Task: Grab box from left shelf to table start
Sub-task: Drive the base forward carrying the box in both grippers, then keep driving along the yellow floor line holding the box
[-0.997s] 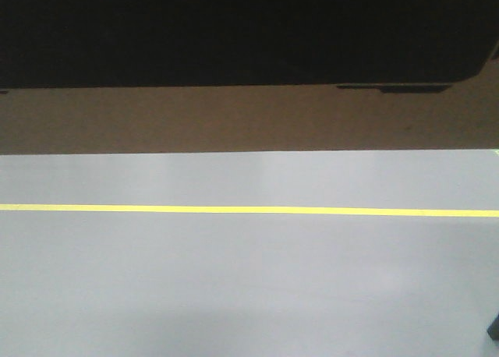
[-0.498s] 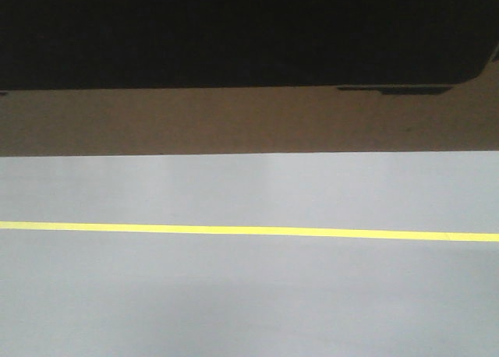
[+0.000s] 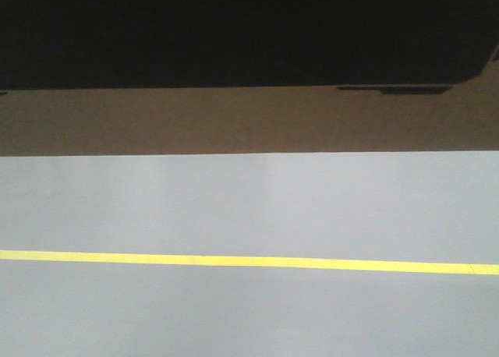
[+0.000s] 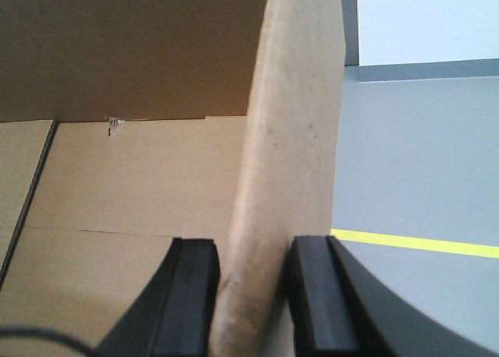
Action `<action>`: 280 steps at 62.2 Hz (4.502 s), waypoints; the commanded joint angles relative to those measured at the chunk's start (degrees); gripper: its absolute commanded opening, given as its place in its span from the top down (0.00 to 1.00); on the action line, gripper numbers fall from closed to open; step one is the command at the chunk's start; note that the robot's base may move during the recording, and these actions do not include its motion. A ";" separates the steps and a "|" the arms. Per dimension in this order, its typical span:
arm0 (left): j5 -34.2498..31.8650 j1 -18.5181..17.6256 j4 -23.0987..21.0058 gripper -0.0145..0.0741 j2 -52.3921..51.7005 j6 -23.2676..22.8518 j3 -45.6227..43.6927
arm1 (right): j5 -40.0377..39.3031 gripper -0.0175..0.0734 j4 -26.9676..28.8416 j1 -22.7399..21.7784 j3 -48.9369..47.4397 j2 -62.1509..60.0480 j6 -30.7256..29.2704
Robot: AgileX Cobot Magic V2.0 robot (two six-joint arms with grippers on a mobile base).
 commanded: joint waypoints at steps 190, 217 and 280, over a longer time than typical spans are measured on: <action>-11.14 0.11 6.52 0.95 -0.12 -0.33 -2.31 | -8.63 0.75 -9.11 -0.77 -1.91 0.62 -0.22; -11.14 0.11 6.52 0.95 -0.12 -0.33 -2.31 | -8.63 0.75 -9.11 -0.77 -1.91 0.62 -0.22; -10.90 0.11 6.52 0.95 -0.12 -0.33 -2.31 | -8.63 0.75 -9.11 -0.77 -1.91 0.62 -0.22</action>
